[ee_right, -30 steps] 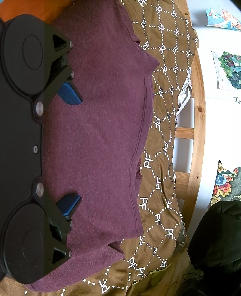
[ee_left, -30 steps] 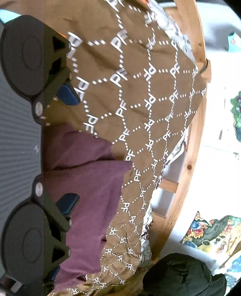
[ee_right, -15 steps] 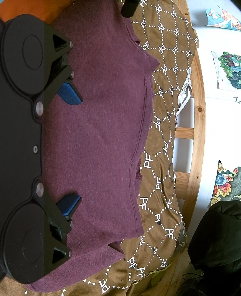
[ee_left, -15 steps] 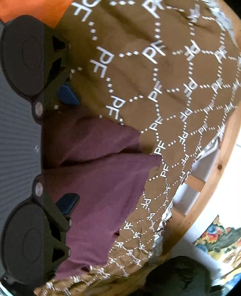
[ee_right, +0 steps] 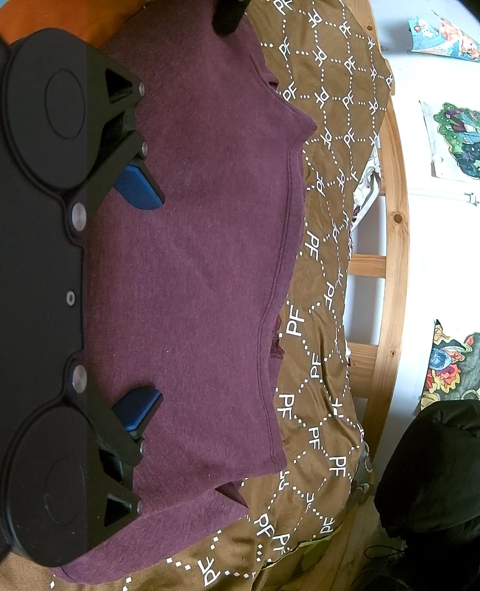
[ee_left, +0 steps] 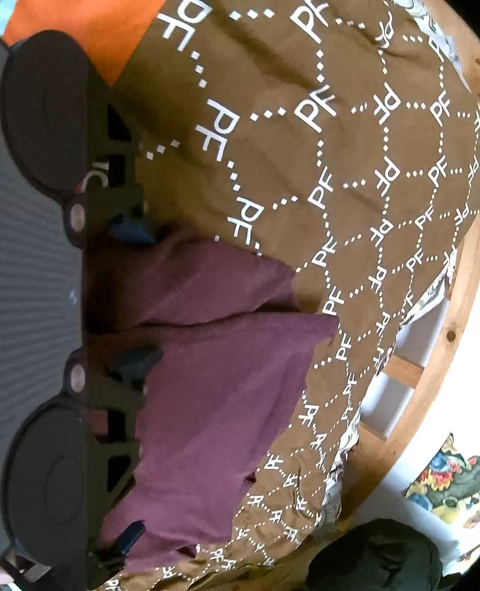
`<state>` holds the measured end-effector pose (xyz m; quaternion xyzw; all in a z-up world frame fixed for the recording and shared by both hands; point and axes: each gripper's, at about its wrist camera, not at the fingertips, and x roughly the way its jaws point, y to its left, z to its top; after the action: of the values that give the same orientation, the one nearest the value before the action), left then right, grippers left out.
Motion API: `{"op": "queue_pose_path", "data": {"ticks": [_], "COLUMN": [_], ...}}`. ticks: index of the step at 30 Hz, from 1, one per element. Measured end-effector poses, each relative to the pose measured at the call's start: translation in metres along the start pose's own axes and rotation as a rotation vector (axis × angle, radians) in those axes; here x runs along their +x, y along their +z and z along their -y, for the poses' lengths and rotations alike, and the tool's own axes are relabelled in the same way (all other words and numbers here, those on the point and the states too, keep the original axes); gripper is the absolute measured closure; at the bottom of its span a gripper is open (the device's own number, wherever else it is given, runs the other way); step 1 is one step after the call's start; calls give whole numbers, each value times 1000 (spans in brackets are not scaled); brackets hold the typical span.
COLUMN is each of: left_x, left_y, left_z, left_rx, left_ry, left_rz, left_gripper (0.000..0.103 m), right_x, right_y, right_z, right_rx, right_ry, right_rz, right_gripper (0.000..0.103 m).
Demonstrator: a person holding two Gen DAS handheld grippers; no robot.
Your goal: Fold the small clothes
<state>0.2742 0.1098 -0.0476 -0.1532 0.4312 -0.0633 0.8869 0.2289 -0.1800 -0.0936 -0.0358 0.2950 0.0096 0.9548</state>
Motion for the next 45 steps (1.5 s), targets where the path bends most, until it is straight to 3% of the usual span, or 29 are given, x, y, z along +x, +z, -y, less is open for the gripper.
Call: {"op": "queue_pose_path", "data": {"ticks": [5, 7, 11, 14, 17, 20, 28, 35, 41, 45], "left_x": [-4, -4, -5, -6, -11, -19, -41, -52, -30, -16], "left_y": [-5, -4, 0, 3, 7, 15, 48, 51, 21, -11], "left_z": [1, 4, 11, 22, 37, 55, 142, 252, 305, 312], "left_rx": [-38, -36, -55, -29, 0, 29, 215, 477, 523, 561], "left_ry": [21, 35, 74, 106, 133, 143, 139, 2, -144, -208], "left_rz": [13, 11, 3, 9, 30, 67, 127, 146, 83, 44], "left_gripper": [58, 61, 67, 82, 89, 92, 94, 97, 97, 97], "right_x": [-4, -13, -49, -82, -105, -118, -118, -116, -117, -113], "right_y": [12, 16, 23, 23, 16, 9, 9, 3, 0, -4], "right_z": [22, 34, 52, 64, 76, 87, 122, 172, 208, 222], "right_rx": [80, 99, 44, -17, 11, 54, 114, 235, 239, 260], "right_ry": [115, 167, 189, 170, 168, 181, 91, 39, -86, -95], "right_rz": [-76, -76, -38, -1, -12, -13, 0, -12, 3, -3], "right_gripper": [1, 1, 1, 1, 0, 1, 1, 0, 1, 1]}}
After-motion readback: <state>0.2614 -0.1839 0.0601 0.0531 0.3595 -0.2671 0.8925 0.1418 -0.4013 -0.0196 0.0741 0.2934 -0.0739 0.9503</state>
